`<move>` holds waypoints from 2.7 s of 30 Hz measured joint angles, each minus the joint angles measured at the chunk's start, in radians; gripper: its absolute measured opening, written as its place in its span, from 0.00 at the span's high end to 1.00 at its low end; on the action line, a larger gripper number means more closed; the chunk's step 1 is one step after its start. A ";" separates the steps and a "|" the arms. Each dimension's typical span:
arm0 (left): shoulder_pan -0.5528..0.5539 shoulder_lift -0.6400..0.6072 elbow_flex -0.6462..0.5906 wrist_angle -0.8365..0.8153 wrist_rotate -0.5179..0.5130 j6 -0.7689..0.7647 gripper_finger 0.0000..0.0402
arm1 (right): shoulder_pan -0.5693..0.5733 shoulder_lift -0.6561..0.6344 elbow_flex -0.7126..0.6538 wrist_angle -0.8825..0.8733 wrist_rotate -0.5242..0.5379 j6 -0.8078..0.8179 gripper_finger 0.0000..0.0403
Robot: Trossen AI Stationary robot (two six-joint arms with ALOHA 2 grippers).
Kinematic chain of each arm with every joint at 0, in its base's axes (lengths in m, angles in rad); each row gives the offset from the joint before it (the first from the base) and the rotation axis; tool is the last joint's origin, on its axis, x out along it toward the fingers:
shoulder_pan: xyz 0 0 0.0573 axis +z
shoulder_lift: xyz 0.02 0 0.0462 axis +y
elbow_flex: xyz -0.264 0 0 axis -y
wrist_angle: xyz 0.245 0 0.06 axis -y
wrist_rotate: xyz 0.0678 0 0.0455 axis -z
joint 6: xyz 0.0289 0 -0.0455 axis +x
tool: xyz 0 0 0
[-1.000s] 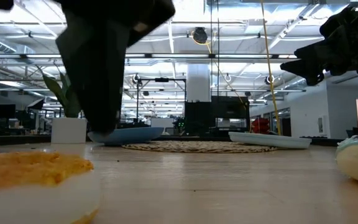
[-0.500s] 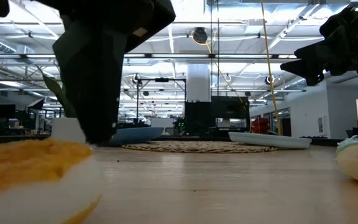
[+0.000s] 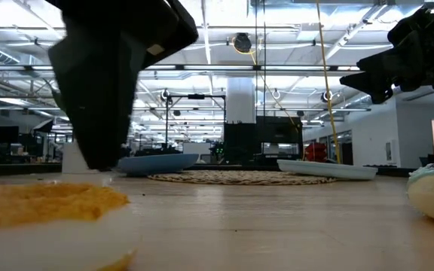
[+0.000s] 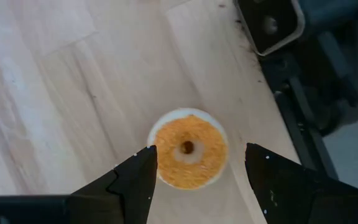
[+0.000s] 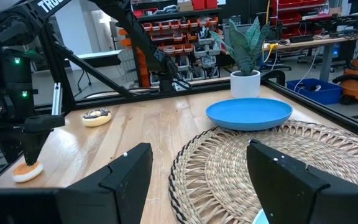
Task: Pick & Place donuts
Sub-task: Put the small orange donut on the light blue plate
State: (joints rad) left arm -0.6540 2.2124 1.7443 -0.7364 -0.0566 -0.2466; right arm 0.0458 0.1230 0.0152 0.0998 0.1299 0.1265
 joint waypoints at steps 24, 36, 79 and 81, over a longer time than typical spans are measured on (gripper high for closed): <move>-0.001 0.036 0.000 0.014 -0.027 0.005 0.39 | 0.000 0.000 0.000 0.000 0.000 0.000 0.40; 0.008 0.058 0.000 0.017 -0.027 0.006 0.39 | 0.000 0.000 0.000 0.000 0.000 0.000 0.40; 0.149 -0.139 -0.002 0.030 -0.112 0.283 0.67 | 0.000 0.000 0.000 0.000 0.000 0.000 0.40; 0.173 -0.168 -0.001 0.037 -0.185 0.347 0.67 | 0.000 0.000 0.000 0.000 0.000 0.000 0.40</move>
State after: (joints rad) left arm -0.4806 2.0449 1.7432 -0.6990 -0.2419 0.1005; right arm 0.0460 0.1230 0.0154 0.0998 0.1299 0.1268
